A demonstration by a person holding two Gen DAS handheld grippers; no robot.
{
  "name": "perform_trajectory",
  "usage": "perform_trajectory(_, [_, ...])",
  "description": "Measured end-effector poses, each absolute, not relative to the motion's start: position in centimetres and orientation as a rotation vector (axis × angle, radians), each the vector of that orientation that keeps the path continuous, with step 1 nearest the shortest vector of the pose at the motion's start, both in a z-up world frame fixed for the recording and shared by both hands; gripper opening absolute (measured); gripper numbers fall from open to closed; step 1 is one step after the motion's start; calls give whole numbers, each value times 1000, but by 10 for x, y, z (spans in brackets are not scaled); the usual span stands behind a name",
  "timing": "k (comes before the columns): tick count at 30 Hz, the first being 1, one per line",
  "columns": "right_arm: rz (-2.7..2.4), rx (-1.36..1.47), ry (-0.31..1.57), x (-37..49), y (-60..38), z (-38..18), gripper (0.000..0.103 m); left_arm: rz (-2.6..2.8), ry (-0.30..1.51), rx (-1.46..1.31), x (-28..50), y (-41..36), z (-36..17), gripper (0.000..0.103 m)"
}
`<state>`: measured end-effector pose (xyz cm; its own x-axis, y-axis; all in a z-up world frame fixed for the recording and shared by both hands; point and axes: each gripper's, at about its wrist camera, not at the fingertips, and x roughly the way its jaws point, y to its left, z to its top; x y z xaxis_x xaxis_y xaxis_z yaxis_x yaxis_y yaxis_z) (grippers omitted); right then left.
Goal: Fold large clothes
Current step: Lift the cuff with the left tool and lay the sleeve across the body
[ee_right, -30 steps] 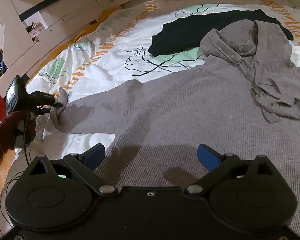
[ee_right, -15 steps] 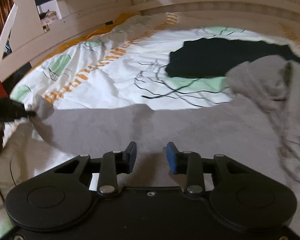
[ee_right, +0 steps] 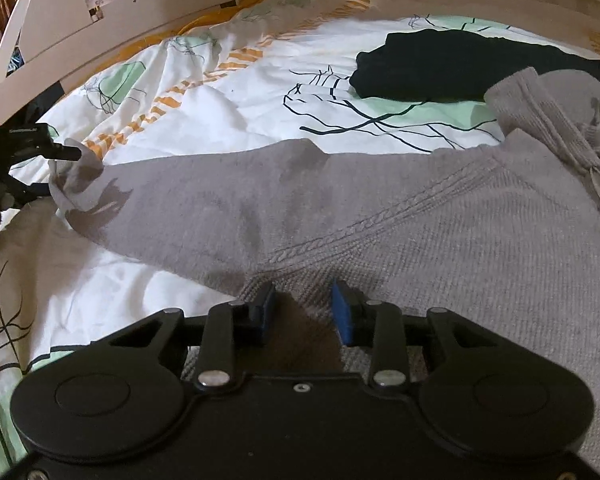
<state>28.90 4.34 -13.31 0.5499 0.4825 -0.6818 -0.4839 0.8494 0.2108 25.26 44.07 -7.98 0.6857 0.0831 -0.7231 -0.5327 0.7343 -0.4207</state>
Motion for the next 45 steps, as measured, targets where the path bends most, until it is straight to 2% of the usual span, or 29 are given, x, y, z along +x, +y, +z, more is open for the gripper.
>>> perform_trajectory(1, [570, -6, 804, 288, 45, -133, 44, 377, 754, -661, 256, 442, -81, 65])
perform_trajectory(2, [570, -6, 803, 288, 45, -133, 44, 381, 753, -649, 257, 441, -82, 31])
perform_trajectory(3, [570, -1, 803, 288, 45, -133, 44, 403, 743, -633, 256, 441, -81, 4])
perform_trajectory(4, [572, 5, 806, 289, 44, -133, 44, 411, 738, -634, 256, 443, -80, 7])
perform_trajectory(9, [586, 54, 750, 290, 35, -116, 45, 332, 617, -618, 246, 430, -51, 7])
perform_trajectory(10, [584, 51, 732, 292, 36, -112, 43, 308, 593, -599, 244, 425, -41, 7])
perform_trajectory(12, [591, 43, 730, 302, 40, -108, 30, 247, 545, -567, 242, 413, -19, 7])
perform_trajectory(20, [543, 31, 790, 339, 63, -143, 24, 42, 430, -477, 247, 354, 50, 7])
perform_trajectory(25, [560, 75, 783, 334, 50, -133, 26, -81, 411, -468, 250, 311, 76, 7])
perform_trajectory(27, [553, 118, 771, 326, 36, -125, 36, -137, 416, -464, 253, 287, 85, 7])
perform_trajectory(30, [535, 155, 768, 309, 11, -114, 36, -221, 411, -451, 260, 249, 92, 7])
perform_trajectory(35, [477, 207, 797, 279, -43, -106, 36, -352, 440, -435, 280, 180, 81, 8])
perform_trajectory(41, [373, 237, 809, 249, -100, -105, 37, -486, 564, -395, 303, 78, 27, 8])
perform_trajectory(45, [305, 274, 835, 236, -129, -114, 46, -500, 650, -407, 306, 26, -20, 10])
